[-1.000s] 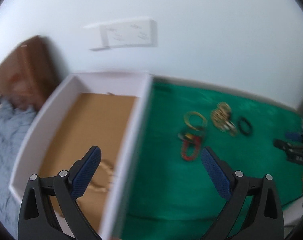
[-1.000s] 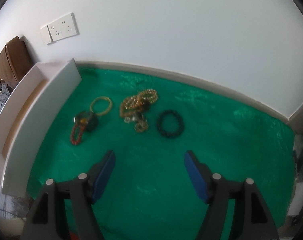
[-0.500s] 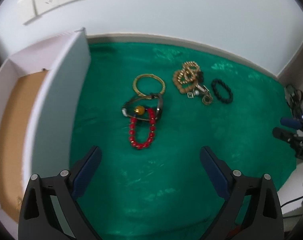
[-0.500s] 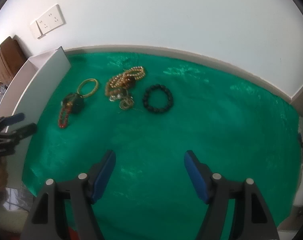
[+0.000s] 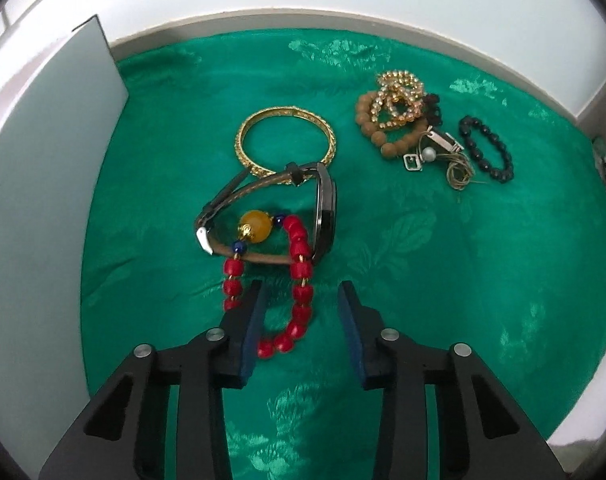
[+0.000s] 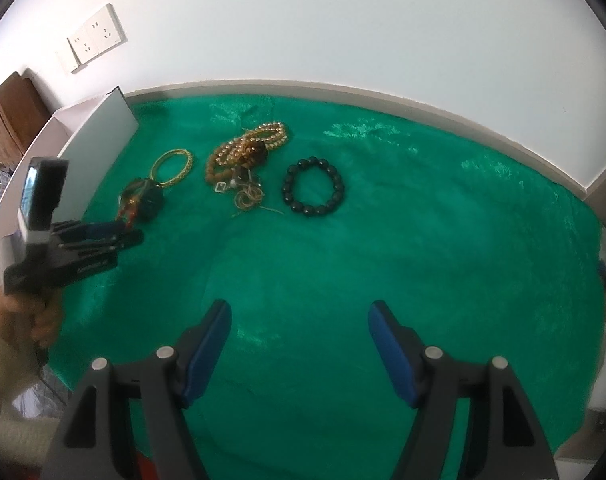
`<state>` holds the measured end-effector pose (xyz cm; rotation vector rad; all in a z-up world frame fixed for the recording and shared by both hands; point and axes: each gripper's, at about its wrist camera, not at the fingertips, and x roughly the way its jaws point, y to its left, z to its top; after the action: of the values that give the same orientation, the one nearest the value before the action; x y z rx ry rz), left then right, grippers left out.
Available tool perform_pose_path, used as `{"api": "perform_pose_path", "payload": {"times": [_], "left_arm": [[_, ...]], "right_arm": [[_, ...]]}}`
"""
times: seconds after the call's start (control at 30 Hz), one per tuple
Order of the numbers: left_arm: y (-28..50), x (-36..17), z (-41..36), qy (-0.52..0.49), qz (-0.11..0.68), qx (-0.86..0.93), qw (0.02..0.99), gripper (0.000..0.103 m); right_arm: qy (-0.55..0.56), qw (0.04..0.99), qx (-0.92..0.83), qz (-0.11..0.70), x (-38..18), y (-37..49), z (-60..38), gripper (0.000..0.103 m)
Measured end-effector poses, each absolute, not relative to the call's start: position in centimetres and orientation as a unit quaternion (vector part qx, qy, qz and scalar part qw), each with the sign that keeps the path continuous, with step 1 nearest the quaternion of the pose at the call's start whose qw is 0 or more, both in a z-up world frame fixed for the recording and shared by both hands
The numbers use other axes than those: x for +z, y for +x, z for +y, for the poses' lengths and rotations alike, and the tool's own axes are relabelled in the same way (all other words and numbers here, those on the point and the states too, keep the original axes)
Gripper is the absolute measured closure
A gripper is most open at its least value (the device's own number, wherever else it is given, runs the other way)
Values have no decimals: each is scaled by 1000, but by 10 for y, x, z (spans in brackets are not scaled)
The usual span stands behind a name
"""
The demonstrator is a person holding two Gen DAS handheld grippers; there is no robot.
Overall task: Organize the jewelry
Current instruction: 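Grasp the red bead bracelet with the left gripper while the right grasps the pearl chain, then carry the red bracelet and pearl chain over the white box with both grippers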
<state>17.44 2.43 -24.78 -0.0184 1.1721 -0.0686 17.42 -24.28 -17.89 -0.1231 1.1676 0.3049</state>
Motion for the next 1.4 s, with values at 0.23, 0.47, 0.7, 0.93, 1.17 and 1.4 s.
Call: {"api": "perform_pose_path", "payload": {"times": [0.23, 0.47, 0.7, 0.93, 1.17, 1.4], "left_arm": [[177, -243, 27, -12, 553, -27, 833, 96], [163, -207, 54, -79, 530, -22, 844, 96], [145, -176, 71, -120, 509, -4, 852, 96], [124, -160, 78, -127, 505, 17, 854, 96], [109, -158, 85, -133, 513, 42, 847, 96], [92, -144, 85, -135, 512, 43, 847, 96]], "right_arm": [[-35, 825, 148, 545, -184, 185, -253, 30], [-11, 816, 241, 525, -206, 227, -220, 30], [-24, 791, 297, 534, -240, 275, -162, 48], [-83, 783, 284, 547, -269, 290, -132, 62], [-72, 784, 277, 551, -253, 275, -139, 80], [-44, 790, 285, 541, -216, 248, -156, 80]]}}
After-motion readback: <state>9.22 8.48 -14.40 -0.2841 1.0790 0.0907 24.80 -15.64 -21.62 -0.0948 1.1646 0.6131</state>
